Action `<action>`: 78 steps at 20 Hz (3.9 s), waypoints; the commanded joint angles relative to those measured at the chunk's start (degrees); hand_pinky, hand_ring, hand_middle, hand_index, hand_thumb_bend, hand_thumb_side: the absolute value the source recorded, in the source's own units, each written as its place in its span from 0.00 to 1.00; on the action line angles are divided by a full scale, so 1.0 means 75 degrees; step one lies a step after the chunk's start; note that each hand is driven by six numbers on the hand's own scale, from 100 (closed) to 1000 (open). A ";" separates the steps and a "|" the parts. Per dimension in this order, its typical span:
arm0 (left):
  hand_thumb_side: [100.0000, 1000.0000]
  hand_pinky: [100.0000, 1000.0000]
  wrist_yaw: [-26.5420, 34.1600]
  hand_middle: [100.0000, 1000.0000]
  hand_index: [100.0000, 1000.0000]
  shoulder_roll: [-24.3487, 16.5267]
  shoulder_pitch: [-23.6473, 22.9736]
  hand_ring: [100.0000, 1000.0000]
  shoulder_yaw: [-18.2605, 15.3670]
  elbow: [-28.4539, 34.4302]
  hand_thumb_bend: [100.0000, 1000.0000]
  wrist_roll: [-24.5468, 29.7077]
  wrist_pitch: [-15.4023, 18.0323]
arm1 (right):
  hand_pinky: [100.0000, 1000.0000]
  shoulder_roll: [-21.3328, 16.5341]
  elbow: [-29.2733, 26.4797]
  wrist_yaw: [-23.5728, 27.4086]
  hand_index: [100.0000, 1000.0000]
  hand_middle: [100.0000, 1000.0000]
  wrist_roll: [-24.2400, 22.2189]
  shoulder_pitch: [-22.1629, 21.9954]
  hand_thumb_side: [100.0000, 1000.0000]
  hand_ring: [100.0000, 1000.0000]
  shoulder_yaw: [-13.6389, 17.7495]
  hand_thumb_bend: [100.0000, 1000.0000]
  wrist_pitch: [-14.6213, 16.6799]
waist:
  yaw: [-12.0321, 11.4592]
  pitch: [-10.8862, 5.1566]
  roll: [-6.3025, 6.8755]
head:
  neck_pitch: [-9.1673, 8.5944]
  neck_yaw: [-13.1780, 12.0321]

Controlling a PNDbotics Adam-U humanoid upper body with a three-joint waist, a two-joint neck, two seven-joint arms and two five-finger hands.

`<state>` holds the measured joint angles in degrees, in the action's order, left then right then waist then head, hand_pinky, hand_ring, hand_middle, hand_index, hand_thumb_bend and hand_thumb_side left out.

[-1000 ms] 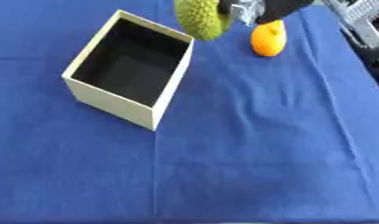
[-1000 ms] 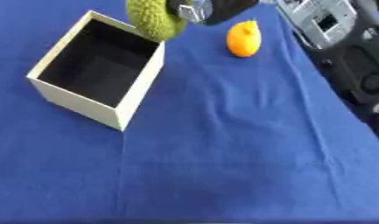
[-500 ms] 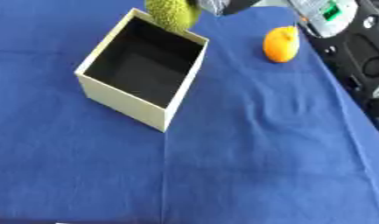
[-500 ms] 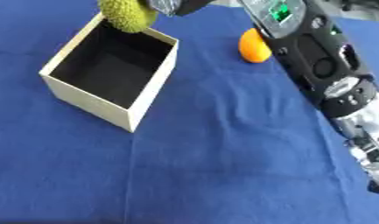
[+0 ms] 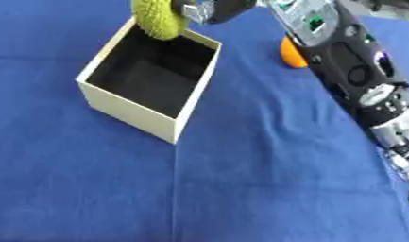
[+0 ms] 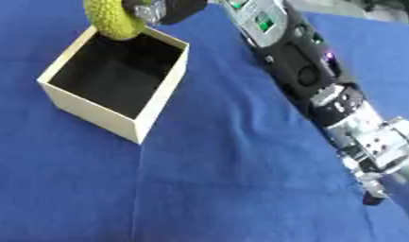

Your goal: Pick up objects on the table and place them in the box.

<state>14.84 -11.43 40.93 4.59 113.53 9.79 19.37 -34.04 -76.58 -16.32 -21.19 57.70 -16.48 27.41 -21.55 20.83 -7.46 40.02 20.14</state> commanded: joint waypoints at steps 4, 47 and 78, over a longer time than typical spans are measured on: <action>0.54 0.75 0.0041 0.61 0.78 0.0023 0.0138 0.72 0.0033 0.0142 0.00 0.0079 -0.0027 | 0.81 0.0150 0.0350 -0.0685 0.62 0.17 0.0145 0.0096 0.11 0.82 -0.0087 0.00 0.0343 | -0.0022 -0.0142 0.0076 | -0.0151 0.0078; 0.53 0.74 -0.0238 0.61 0.78 -0.0241 -0.0384 0.72 -0.0074 0.0142 0.00 0.0085 -0.0201 | 1.00 -0.2717 -0.2109 0.0298 0.97 0.81 -0.0878 -0.2486 0.10 1.00 0.1358 0.00 0.0079 | 0.0918 -0.0322 0.0408 | 0.0128 -0.0863; 0.52 0.74 -0.0250 0.61 0.78 -0.0355 -0.0195 0.73 -0.0043 0.0142 0.00 0.0388 -0.0307 | 1.00 -0.2743 0.0546 -0.1973 1.00 0.82 0.1111 -0.2511 0.00 1.00 0.2118 0.00 0.0259 | 0.0806 0.0341 0.0417 | -0.0610 -0.0668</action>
<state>13.09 -12.70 38.62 4.40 113.53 12.52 17.08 -52.56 -72.29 -30.72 -13.55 37.88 -1.72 29.47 -15.57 24.62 -4.42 36.35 14.90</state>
